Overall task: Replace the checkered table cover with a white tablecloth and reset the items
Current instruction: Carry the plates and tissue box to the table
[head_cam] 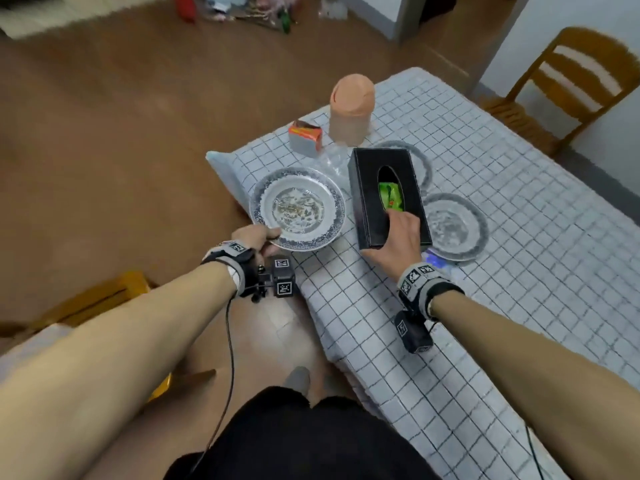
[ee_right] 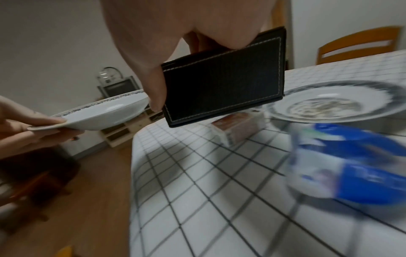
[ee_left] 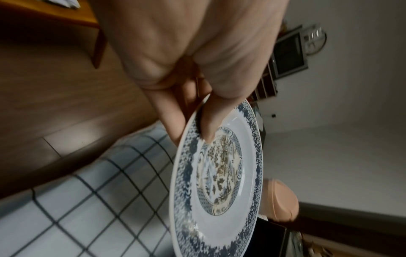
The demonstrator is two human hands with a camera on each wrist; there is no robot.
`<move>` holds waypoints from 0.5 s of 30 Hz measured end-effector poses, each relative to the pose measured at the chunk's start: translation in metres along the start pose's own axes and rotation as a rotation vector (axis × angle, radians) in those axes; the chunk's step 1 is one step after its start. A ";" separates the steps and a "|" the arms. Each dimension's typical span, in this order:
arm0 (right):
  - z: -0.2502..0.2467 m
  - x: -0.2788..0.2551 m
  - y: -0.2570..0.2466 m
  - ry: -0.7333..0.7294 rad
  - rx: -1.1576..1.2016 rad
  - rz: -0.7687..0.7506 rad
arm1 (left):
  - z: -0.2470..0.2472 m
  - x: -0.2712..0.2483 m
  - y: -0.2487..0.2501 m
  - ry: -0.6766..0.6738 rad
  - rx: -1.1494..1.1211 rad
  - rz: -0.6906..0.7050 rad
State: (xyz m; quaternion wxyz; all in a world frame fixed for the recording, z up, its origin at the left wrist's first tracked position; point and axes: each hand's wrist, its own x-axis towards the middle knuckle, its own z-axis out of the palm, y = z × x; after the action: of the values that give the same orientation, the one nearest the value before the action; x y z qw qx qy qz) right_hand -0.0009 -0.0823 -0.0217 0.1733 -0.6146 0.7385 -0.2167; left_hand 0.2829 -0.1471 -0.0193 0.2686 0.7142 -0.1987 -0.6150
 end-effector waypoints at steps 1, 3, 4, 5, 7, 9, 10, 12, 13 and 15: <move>0.007 0.008 -0.011 -0.013 0.012 -0.032 | -0.011 0.001 -0.002 0.036 -0.022 -0.005; 0.023 0.020 -0.032 -0.030 0.033 -0.105 | -0.034 0.005 -0.008 0.075 -0.072 -0.030; 0.030 0.025 -0.043 -0.038 0.041 -0.141 | -0.044 0.007 -0.012 0.098 -0.118 -0.050; 0.036 0.029 -0.055 -0.051 0.050 -0.173 | -0.056 0.009 -0.015 0.117 -0.153 -0.068; 0.049 0.037 -0.079 -0.085 0.053 -0.230 | -0.077 0.014 -0.018 0.148 -0.212 -0.081; 0.064 0.045 -0.102 -0.112 0.042 -0.293 | -0.097 0.019 -0.018 0.157 -0.283 -0.086; 0.072 0.050 -0.114 -0.130 0.041 -0.314 | -0.109 0.023 -0.017 0.164 -0.313 -0.091; 0.091 0.061 -0.139 -0.165 0.038 -0.344 | -0.132 0.035 -0.012 0.172 -0.381 -0.099; 0.100 0.068 -0.152 -0.178 0.031 -0.358 | -0.145 0.043 -0.007 0.183 -0.412 -0.097; 0.121 0.084 -0.180 -0.199 0.012 -0.372 | -0.170 0.059 0.007 0.190 -0.443 -0.092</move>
State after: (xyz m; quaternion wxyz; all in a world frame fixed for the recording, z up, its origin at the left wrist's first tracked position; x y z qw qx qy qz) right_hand 0.1967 -0.2048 -0.0273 0.2060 -0.7578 0.5901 -0.1874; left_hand 0.4602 -0.1649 -0.0436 0.4079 0.7009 -0.0002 -0.5851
